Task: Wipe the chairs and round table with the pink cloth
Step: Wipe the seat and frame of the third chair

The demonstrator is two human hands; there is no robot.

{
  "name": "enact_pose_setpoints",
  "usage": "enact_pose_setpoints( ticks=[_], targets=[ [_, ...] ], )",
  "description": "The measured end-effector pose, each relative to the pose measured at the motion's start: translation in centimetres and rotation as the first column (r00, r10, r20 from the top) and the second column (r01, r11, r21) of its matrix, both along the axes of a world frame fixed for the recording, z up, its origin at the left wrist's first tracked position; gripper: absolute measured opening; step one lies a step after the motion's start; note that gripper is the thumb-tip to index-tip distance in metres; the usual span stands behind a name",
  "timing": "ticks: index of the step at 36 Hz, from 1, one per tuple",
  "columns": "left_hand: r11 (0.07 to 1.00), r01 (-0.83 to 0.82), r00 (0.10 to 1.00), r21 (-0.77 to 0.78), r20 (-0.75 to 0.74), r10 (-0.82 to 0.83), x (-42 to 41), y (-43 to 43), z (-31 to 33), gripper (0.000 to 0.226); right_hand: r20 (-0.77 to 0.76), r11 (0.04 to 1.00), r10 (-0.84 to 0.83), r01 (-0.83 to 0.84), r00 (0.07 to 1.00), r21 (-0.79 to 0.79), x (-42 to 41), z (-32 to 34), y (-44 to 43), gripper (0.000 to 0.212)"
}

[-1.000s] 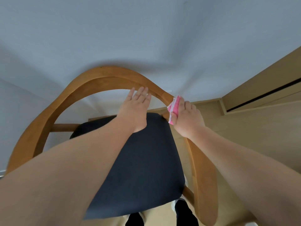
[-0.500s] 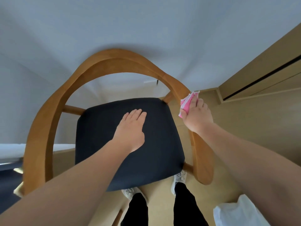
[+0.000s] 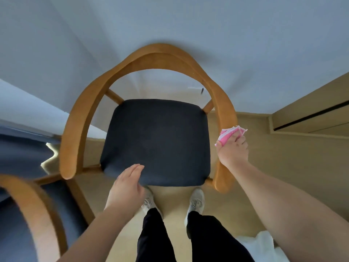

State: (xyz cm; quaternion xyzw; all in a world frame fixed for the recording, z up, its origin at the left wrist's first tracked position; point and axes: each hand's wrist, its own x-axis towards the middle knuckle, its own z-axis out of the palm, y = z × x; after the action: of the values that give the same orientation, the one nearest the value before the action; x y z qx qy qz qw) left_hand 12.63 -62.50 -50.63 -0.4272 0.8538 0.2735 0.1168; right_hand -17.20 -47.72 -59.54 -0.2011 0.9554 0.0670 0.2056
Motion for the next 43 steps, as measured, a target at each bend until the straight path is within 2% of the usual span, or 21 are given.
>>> enact_pose_setpoints(
  ticks=[7, 12, 14, 16, 19, 22, 25, 28, 31, 35, 40, 43],
  targets=[
    [0.999, -0.044, 0.999, 0.011, -0.01, 0.044, 4.4, 3.7, 3.3, 0.06, 0.091, 0.993, -0.105, 0.1, 0.99, 0.06, 5.7, 1.7, 2.6, 0.088],
    [1.0, -0.014, 0.999, 0.006, -0.037, 0.014, 5.3, 3.4, 4.6, 0.059, 0.162, 0.978, -0.2, 0.188, 0.966, 0.086, 9.5, 2.6, 4.0, 0.085],
    [1.0, 0.006, 0.998, 0.006, -0.067, -0.005, 5.9, 3.2, 5.4, 0.057, 0.218, 0.973, -0.229, 0.23, 0.949, 0.022, 11.0, 3.6, 4.7, 0.068],
    [1.0, 0.028, 0.994, -0.003, -0.104, -0.028, 6.6, 3.1, 6.4, 0.054, 0.247, 0.98, -0.154, 0.179, 0.957, -0.082, 12.3, 5.0, 5.8, 0.036],
    [0.997, 0.082, 0.981, -0.01, -0.177, -0.083, 7.5, 2.8, 7.6, 0.05, 0.325, 0.979, -0.056, 0.116, 0.944, -0.169, 14.6, 8.0, 6.5, 0.037],
    [0.992, 0.127, 0.96, -0.013, -0.252, -0.126, 8.0, 2.6, 8.9, 0.046, 0.373, 0.96, 0.044, 0.064, 0.927, -0.272, 17.3, 11.5, 6.0, 0.019],
    [0.983, 0.181, 0.935, -0.016, -0.307, -0.177, 8.0, 2.7, 10.4, 0.048, 0.305, 0.895, 0.262, -0.112, 0.916, -0.432, 20.0, 15.1, 5.0, 0.037],
    [0.963, 0.269, 0.896, -0.028, -0.358, -0.261, 7.8, 2.7, 12.1, 0.059, 0.251, 0.775, 0.453, -0.238, 0.856, -0.586, 22.6, 18.6, 3.5, 0.043],
    [0.927, 0.374, 0.845, -0.011, -0.409, -0.346, 7.9, 2.5, 13.8, 0.065, 0.17, 0.68, 0.549, -0.319, 0.818, -0.66, 24.2, 21.1, 1.8, 0.053],
    [0.914, 0.404, 0.819, -0.033, -0.432, -0.378, 8.1, 1.4, 16.0, 0.047, 0.103, 0.589, 0.57, -0.319, 0.815, -0.742, 24.4, 23.5, 0.4, 0.061],
    [0.938, 0.339, 0.843, -0.07, -0.421, -0.336, 8.0, 0.1, 17.7, 0.028, 0.145, 0.575, 0.591, -0.288, 0.794, -0.766, 23.0, 25.1, -0.1, 0.075],
    [0.967, 0.246, 0.854, -0.066, -0.456, -0.249, 7.9, -0.4, 18.4, 0.023, 0.318, 0.591, 0.513, -0.06, 0.797, -0.804, 21.6, 25.7, -0.2, 0.068]
  ],
)
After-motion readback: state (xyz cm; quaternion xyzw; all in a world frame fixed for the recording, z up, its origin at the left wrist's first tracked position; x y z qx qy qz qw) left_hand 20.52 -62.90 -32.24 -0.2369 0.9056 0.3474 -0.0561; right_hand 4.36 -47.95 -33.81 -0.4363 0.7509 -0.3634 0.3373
